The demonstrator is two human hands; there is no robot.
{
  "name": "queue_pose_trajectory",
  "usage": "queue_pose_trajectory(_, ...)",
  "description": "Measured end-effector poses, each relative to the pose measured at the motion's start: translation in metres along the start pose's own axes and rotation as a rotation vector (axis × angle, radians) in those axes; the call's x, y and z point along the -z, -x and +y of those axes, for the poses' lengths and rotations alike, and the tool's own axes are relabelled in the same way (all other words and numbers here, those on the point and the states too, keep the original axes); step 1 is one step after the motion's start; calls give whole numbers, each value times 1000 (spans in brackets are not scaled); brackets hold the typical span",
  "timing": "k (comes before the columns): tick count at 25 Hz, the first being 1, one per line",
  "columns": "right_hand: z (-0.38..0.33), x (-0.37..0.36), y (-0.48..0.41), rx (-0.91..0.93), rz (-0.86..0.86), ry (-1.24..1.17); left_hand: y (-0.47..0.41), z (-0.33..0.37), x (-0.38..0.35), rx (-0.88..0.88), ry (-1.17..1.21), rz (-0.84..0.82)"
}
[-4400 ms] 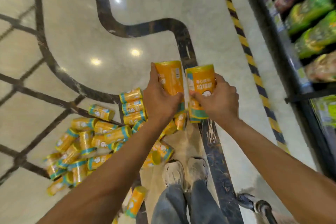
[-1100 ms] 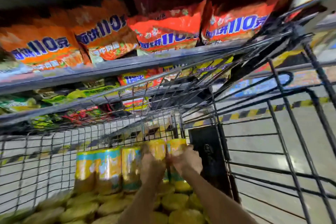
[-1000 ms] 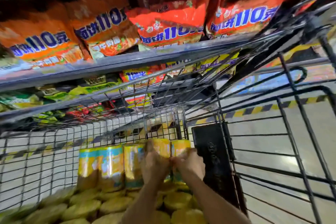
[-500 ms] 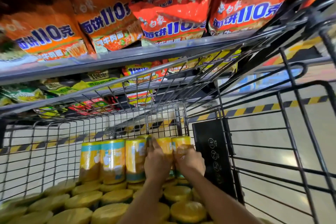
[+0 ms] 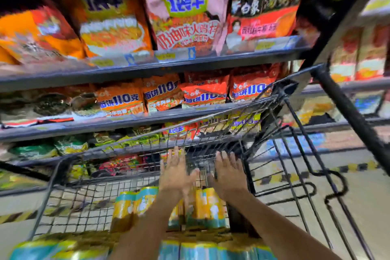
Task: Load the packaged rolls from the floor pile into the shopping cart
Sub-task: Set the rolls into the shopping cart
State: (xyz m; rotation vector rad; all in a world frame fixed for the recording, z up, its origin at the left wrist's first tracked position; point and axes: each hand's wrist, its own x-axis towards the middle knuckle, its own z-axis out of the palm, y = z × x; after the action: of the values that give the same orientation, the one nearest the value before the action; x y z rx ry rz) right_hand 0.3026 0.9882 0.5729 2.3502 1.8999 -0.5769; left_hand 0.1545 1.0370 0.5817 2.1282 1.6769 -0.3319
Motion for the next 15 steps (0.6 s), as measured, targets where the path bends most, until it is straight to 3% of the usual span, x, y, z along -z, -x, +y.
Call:
queue_pose_trajectory(2,-16,25,16,38,171,17,20,-8,31,-44,-59,84)
queue_pose_trajectory(5,-42,65,45,76,135,64,64,-30,83,-45,-101,244)
queue_pose_trajectory(10,-114,134,105,252,298,167,163,-87,145,-13,-105,403)
queue_pose_trajectory(15,-240,161,177,574,345,127,292,-180,163,216,-12,580)
